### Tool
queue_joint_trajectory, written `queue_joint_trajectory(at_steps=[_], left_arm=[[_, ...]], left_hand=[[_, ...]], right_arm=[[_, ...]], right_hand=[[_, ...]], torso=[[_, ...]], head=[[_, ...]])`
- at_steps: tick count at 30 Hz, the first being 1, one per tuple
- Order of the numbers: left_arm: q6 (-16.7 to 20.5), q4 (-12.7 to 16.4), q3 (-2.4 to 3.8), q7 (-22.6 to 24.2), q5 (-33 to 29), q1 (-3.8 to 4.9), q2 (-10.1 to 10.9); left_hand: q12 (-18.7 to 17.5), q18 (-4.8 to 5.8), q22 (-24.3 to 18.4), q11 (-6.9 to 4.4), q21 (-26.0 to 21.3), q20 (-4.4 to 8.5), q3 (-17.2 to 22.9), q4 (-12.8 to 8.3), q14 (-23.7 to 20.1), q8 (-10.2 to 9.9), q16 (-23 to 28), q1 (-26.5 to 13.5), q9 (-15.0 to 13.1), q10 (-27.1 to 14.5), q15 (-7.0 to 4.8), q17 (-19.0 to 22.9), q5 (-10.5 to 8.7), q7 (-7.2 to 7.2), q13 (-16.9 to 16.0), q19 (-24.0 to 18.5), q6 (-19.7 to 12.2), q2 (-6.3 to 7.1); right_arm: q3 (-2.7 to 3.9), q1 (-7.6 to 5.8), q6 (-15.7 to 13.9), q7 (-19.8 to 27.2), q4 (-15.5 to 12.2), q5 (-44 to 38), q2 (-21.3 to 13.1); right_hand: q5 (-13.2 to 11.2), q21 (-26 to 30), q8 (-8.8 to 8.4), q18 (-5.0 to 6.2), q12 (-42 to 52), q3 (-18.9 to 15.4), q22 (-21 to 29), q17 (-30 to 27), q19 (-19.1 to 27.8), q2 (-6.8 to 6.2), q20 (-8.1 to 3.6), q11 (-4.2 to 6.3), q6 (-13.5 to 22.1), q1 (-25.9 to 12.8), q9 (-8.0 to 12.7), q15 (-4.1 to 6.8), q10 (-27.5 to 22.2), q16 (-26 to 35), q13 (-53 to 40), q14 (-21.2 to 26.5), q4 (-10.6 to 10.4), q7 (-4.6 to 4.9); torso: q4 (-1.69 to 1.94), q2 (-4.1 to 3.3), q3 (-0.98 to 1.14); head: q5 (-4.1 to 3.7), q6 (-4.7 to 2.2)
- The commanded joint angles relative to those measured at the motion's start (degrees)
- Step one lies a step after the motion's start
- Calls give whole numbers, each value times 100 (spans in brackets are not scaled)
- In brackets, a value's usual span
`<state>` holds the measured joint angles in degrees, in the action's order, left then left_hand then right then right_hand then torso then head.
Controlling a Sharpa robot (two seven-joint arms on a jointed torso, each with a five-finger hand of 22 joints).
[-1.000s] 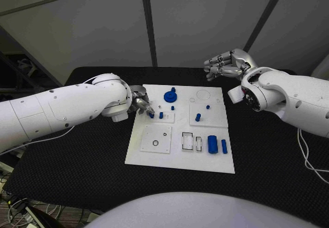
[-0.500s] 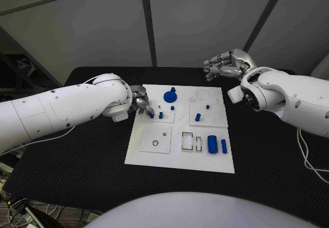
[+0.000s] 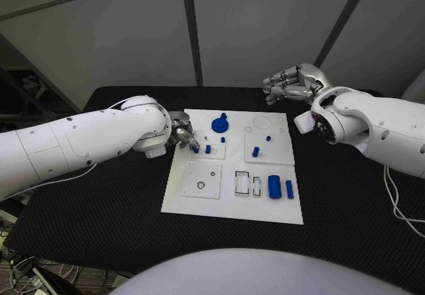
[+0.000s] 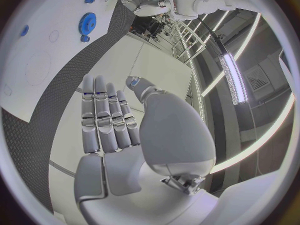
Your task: Assemble the parts on the task board
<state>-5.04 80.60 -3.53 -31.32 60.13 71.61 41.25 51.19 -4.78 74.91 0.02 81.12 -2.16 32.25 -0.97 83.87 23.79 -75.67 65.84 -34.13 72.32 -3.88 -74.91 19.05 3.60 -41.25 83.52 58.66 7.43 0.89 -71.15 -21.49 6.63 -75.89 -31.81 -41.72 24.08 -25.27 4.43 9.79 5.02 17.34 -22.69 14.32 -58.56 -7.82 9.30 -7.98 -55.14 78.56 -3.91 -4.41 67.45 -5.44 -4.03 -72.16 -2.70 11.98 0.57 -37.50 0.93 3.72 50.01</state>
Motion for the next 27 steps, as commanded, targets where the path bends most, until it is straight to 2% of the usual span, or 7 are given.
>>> queue_joint_trajectory(at_steps=[1,15,18,27], left_arm=[[-218,19,-30,-35,37,-22,-22],[-43,-66,-50,-21,33,-22,-99],[-31,-96,-53,-26,33,-22,-121],[-17,-171,-66,-41,33,-22,-157]], left_hand=[[3,229,809,-113,28,-6,578,-604,303,21,-28,43,-14,160,-39,-393,23,-23,-12,59,33,20],[34,234,831,-165,39,17,420,-430,307,85,-29,-154,-85,279,-70,-395,12,-109,-53,78,34,37],[49,236,842,-189,43,38,236,-318,307,89,-28,-258,-92,310,-91,-396,-4,-154,-72,88,53,36],[59,241,857,-208,43,60,-176,-116,307,43,-26,-402,-50,307,-111,-398,-15,-169,-96,100,118,22]], right_arm=[[3,-10,52,33,-10,-3,-2],[3,-10,51,35,-13,1,-5],[3,-10,50,36,-15,5,-8],[3,-10,49,39,-19,9,-13]], right_hand=[[23,4,17,9,26,8,-7,10,27,1,10,11,32,-50,-8,7,-39,25,7,16,-41,11],[30,5,20,12,30,9,-8,12,25,3,12,11,31,-54,-8,9,-40,27,7,14,-43,10],[32,5,21,13,31,9,-8,12,25,3,13,11,32,-57,-8,9,-41,28,7,14,-45,10],[33,6,21,14,31,8,-8,13,25,2,14,11,34,-60,-8,8,-43,29,8,15,-46,10]], torso=[[1,2,3],[-1,-2,4],[-1,-3,4],[1,4,3]], head=[[-6,-1],[-24,-1],[-27,-1],[-36,-1]])
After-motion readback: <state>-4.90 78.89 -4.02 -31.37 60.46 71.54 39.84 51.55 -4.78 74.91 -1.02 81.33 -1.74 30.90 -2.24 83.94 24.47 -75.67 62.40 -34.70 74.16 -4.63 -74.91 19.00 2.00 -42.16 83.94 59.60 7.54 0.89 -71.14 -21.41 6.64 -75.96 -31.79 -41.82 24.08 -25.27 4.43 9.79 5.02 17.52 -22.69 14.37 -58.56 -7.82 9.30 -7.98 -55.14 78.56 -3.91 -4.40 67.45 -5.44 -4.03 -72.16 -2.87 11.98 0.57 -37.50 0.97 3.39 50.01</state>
